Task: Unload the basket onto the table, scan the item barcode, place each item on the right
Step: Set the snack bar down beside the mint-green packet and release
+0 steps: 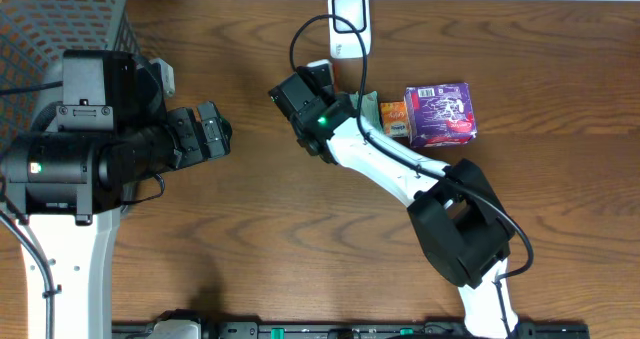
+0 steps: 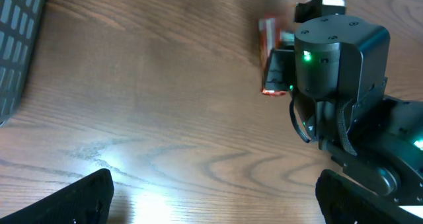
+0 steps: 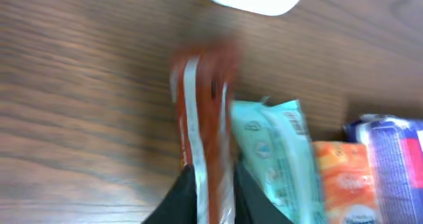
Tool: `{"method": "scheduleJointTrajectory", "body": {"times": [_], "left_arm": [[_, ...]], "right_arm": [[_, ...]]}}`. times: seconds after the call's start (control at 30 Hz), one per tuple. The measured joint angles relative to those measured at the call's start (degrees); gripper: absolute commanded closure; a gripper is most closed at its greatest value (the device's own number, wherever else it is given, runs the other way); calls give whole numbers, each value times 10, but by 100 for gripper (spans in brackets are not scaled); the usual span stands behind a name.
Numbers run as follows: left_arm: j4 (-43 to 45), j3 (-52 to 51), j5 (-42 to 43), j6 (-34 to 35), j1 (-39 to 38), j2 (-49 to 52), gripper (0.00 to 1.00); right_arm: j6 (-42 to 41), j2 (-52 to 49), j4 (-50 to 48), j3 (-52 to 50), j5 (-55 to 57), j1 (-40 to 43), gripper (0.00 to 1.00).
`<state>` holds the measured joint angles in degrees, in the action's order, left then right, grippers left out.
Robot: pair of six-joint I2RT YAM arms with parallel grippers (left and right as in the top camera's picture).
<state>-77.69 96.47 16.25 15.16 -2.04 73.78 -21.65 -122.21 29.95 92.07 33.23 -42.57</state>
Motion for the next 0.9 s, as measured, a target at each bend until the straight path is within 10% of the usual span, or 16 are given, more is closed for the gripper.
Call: {"method": "scheduleJointTrajectory", "body": {"times": [0.4,0.6,0.9], "left_arm": [[0,0,0,0,0,0,2],[0,0,0,0,0,0,2],[0,0,0,0,0,0,2]], "right_arm": [[-21,0,80,93,-139,26,74],[-32,0,189,121,-240,63,32],[-74,0,249,125,-329,185,18]]}}
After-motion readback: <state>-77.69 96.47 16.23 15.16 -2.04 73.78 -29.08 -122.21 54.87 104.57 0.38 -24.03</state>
